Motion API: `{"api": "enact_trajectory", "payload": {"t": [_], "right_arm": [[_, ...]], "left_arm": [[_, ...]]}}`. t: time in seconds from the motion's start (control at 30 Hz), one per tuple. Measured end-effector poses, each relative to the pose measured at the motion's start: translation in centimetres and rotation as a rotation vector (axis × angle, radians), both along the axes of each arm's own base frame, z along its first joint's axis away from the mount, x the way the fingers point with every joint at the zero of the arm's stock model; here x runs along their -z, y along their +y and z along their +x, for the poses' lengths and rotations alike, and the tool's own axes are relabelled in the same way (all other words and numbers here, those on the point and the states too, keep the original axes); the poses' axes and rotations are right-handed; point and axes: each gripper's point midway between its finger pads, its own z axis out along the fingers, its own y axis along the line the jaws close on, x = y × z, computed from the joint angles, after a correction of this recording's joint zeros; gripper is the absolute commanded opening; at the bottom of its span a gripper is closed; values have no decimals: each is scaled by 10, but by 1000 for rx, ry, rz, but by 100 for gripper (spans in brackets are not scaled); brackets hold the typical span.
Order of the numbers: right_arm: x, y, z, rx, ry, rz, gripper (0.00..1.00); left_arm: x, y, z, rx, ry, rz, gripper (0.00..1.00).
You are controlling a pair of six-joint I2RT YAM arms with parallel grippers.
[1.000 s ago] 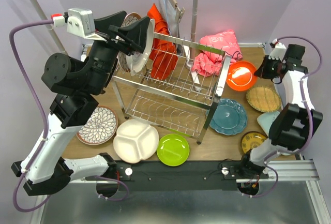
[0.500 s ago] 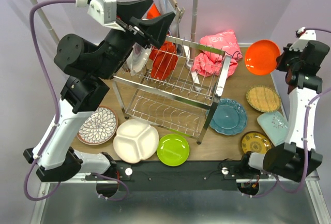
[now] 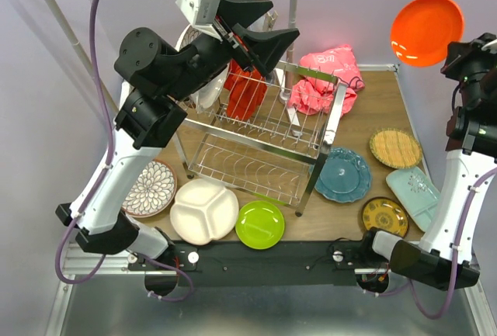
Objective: Load the plates into the dish rack
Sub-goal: Pass the plate from the right arm to the left
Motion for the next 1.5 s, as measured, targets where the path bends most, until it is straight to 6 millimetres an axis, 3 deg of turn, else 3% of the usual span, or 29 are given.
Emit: {"api": "enact_trajectory", "payload": {"t": [0.2, 0.43, 0.67, 0.93, 1.1, 1.23, 1.27, 1.5], "right_arm": [[-46, 29, -7, -127, -135, 77, 1], [-68, 90, -12, -478, -187, 109, 0], [-67, 136, -23, -797, -190, 176, 1], [-68, 165, -30, -972, -174, 232, 0], [-66, 184, -35, -1045, -163, 253, 1], [-62, 191, -35, -1069, -149, 272, 1], [-61, 192, -35, -1072, -145, 275, 1], [-56, 195, -33, -1085, -131, 288, 1]], "left_arm": [[0, -4, -5, 36, -1, 19, 84], [2, -8, -5, 50, 9, 26, 83], [14, -23, 10, 54, 57, 64, 75], [37, -44, 28, 71, 151, 116, 69], [49, -64, 26, 108, 182, 140, 65], [54, -77, 26, 110, 206, 152, 55], [55, -79, 28, 97, 212, 154, 48], [63, -77, 40, -19, 253, 167, 38]]}}
